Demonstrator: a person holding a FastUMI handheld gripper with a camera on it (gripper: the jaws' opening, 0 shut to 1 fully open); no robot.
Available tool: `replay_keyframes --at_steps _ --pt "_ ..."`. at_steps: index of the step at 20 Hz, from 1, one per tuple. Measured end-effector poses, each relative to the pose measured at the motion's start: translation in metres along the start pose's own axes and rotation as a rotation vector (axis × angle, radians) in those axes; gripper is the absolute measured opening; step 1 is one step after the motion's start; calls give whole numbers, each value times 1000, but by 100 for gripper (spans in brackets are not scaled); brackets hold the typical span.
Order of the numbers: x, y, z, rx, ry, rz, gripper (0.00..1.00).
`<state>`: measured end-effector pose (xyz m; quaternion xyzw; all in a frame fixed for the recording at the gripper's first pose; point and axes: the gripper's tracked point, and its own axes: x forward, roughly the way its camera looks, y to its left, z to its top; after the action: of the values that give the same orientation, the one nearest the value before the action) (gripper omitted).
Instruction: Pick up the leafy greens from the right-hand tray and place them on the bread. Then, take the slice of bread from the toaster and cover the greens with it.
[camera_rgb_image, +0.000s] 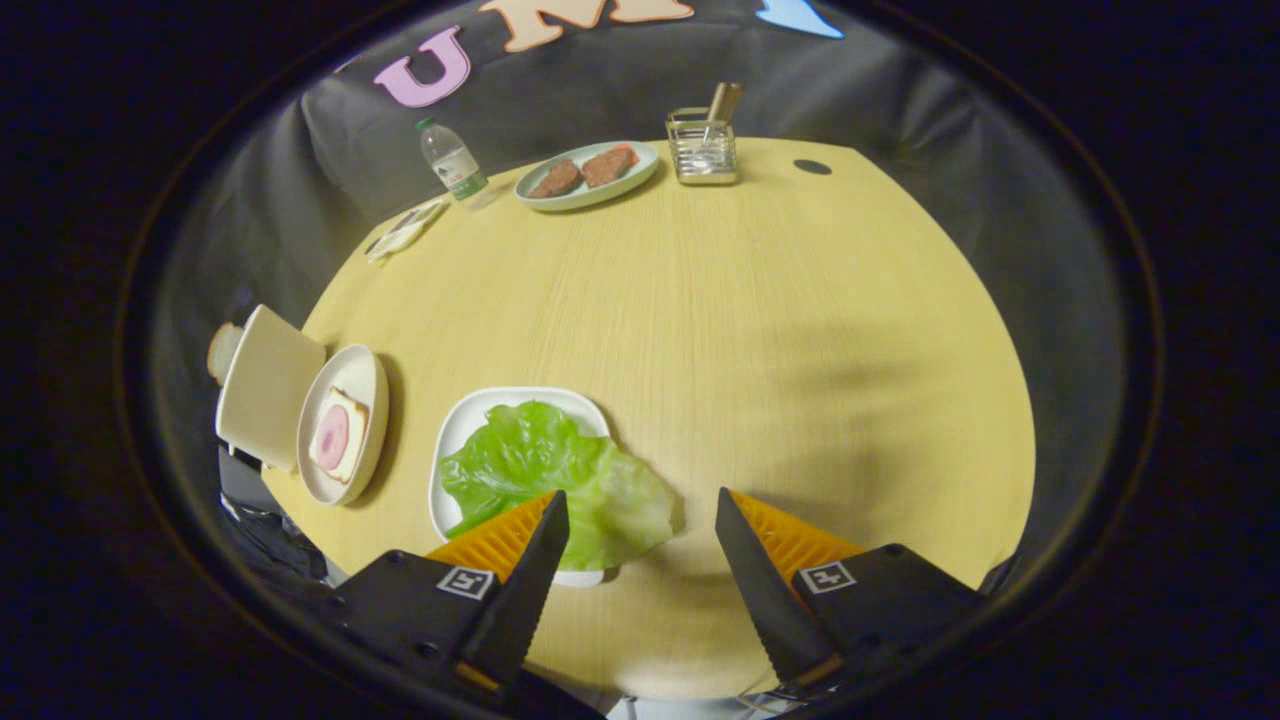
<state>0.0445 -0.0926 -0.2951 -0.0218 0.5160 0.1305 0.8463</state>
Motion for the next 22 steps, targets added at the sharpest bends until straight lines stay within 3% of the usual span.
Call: replay_keyframes --at_steps 2,12,15,22 --pt "5 0 -5 15 31 16 93" --pt "10 11 -9 33 77 79 28" --pt "10 10 -6 67 79 64 8" --pt "-10 20 0 40 38 95 8"
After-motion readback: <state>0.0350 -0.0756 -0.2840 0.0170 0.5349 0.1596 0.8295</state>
